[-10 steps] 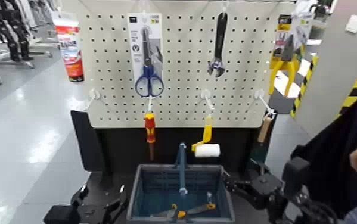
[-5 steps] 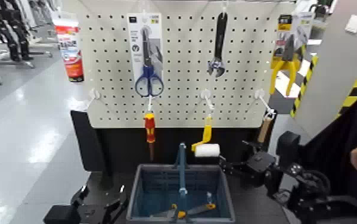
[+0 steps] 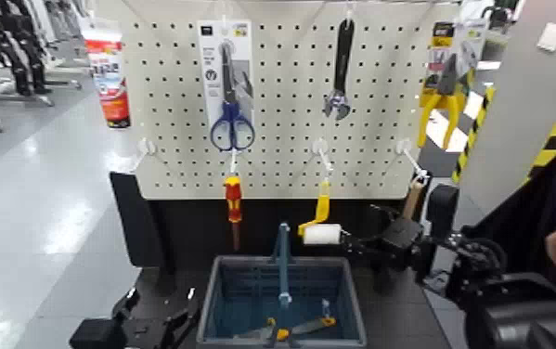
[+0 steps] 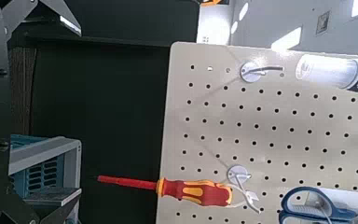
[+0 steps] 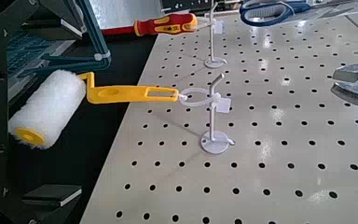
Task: Put the yellow roller into the crate.
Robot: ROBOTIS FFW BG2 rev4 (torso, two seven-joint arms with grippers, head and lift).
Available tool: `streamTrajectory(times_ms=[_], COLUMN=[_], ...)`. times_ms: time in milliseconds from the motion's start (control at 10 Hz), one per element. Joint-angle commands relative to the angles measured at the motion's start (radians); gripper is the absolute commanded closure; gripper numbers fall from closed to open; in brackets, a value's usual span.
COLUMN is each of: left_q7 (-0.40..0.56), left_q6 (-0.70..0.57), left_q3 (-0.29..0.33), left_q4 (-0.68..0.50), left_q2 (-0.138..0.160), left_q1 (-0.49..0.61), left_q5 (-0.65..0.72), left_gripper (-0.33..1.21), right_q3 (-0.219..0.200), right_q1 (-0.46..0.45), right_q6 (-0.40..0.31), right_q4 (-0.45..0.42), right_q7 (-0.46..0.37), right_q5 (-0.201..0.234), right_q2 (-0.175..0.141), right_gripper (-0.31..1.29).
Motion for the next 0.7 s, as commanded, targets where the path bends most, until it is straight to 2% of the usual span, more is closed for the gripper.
streamTrajectory(times_ms=[100, 400, 700], left_q7=[0.0, -0.005, -0.012], left_q6=[-0.001, -0.001, -0.001], left_q3=[0.002, 0.0, 0.002], left_q4=[0.002, 0.006, 0.01], left_q2=[-0.003, -0.005, -0.006], left_q1=[-0.003, -0.009, -0.015], left_q5=[0.0, 0.0, 0.0], left_gripper=[0.11, 0.11, 0.11], right_q3=[0.056, 0.12, 0.163], right_q1=[-0.077, -0.154, -0.2], right_q6=[-0.033, -0.079, -0.119], right_q4=[0.093, 0.19, 0.269], right_q7=[0.027, 0.036, 0.039], right_q5=[-0.019, -0.031, -0.049], right_q2=[-0.008, -0.005, 0.004], right_gripper=[0.14, 0.14, 0.15])
